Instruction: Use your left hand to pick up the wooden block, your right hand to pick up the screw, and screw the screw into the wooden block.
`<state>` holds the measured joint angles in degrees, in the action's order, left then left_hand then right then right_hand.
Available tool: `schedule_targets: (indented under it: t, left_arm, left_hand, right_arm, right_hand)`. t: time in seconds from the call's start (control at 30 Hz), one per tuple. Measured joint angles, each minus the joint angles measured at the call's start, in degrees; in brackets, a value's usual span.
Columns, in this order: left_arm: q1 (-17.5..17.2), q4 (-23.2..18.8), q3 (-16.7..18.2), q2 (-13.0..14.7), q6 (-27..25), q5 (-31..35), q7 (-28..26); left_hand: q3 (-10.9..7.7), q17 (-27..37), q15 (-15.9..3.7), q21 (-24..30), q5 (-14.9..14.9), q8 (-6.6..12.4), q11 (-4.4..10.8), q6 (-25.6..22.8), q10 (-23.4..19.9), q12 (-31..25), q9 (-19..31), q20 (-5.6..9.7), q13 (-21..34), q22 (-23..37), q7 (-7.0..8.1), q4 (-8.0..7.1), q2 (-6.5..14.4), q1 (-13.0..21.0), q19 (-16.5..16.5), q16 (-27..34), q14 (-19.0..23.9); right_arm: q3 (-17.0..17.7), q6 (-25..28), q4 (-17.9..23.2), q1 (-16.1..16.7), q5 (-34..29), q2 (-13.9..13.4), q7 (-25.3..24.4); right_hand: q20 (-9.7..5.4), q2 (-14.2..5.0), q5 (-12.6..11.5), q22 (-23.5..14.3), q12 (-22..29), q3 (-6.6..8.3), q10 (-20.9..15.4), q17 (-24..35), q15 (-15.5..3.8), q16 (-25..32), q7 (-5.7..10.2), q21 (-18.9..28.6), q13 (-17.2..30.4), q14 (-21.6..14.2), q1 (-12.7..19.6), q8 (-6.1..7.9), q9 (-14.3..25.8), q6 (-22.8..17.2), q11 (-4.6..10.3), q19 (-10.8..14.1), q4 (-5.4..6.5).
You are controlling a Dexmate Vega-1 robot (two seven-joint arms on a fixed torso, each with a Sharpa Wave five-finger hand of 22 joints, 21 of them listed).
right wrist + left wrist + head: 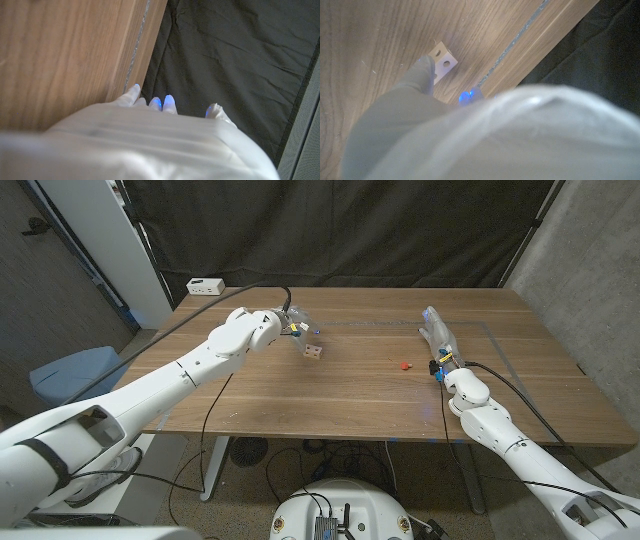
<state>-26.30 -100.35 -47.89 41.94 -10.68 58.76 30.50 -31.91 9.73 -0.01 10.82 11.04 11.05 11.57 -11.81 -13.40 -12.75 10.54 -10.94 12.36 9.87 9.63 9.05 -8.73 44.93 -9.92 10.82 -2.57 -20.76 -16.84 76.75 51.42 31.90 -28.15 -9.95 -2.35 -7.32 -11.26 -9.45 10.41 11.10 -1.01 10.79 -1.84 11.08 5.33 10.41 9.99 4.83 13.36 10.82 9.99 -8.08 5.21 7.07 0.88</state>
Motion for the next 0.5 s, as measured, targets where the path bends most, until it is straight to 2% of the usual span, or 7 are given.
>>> schedule_targets:
  t: [0.5]
  left_arm:
    - [-0.1, 2.3, -1.3, -1.1, -0.6, -0.7, -1.9]
  left_hand:
    - [0.23, 0.0, 0.0, 0.0, 0.0, 0.02, 0.01, -0.8, -1.2, -0.5, 0.0, 0.0, 0.0, 0.0, -0.19, -0.23, 0.0, 0.0, 0.0, 0.0, 0.6]
  right_arm:
    - [-0.1, 0.0, -0.2, -0.2, 0.0, 0.1, -0.1]
  right_hand:
    - [0.0, 0.0, 0.0, 0.0, 0.0, 0.24, 0.0, 0.0, 0.0, 0.0, 0.0, 0.0, 0.0, 0.0, 0.0, 0.0, 0.0, 0.0, 0.0, 0.0, -0.24]
